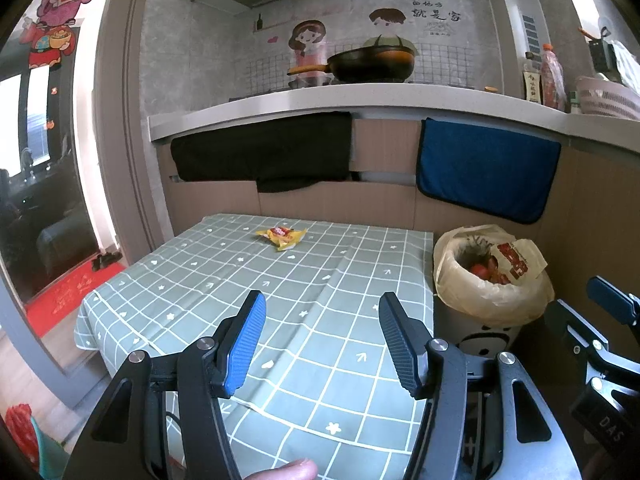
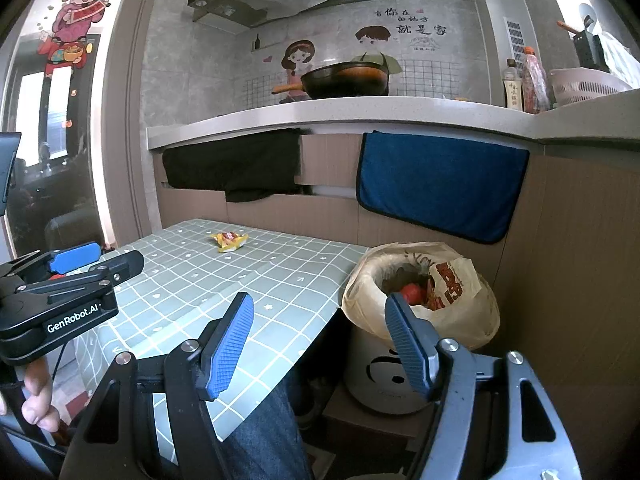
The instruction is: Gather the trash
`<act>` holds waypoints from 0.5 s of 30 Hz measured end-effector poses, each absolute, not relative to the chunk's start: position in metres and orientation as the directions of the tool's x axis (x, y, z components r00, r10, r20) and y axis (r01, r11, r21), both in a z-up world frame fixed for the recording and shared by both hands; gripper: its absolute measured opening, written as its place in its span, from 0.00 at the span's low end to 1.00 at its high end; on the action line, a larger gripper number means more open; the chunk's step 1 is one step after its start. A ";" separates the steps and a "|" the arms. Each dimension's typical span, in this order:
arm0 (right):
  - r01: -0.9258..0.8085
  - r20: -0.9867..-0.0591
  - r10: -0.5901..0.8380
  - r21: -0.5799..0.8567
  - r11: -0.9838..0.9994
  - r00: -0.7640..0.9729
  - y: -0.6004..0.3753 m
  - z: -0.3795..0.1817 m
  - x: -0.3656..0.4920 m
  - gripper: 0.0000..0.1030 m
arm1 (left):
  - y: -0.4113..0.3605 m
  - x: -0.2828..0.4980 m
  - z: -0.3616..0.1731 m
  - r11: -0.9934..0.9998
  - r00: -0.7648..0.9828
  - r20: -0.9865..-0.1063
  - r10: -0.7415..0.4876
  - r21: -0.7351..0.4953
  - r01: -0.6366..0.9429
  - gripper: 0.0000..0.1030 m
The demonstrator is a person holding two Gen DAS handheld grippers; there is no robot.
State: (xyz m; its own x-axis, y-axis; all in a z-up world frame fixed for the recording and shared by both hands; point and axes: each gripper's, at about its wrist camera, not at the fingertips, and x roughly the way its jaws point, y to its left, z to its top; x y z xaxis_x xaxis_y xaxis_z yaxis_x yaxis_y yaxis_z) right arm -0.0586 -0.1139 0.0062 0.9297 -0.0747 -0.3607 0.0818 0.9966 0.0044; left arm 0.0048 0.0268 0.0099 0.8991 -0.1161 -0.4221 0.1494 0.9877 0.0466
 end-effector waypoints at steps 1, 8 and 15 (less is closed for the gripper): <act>0.082 -0.359 -0.075 0.005 0.997 0.930 -0.114 0.006 -0.059 0.64 | 0.026 0.005 0.010 0.987 0.899 -0.422 -0.117 0.047 0.151 0.58; 0.089 -0.358 -0.080 0.007 0.996 0.930 -0.114 0.007 -0.060 0.64 | 0.025 0.005 0.010 0.987 0.898 -0.422 -0.122 0.045 0.155 0.58; 0.091 -0.351 -0.083 0.006 0.996 0.933 -0.115 0.009 -0.062 0.64 | 0.025 0.005 0.010 0.986 0.898 -0.422 -0.128 0.044 0.161 0.58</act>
State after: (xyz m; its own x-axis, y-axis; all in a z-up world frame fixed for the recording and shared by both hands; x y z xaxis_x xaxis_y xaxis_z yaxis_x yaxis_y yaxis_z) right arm -0.0617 -0.1150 0.0092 0.9327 -0.0831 -0.3510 0.0910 0.9958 0.0060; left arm 0.0054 0.0254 0.0098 0.8975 -0.1280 -0.4220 0.1612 0.9859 0.0439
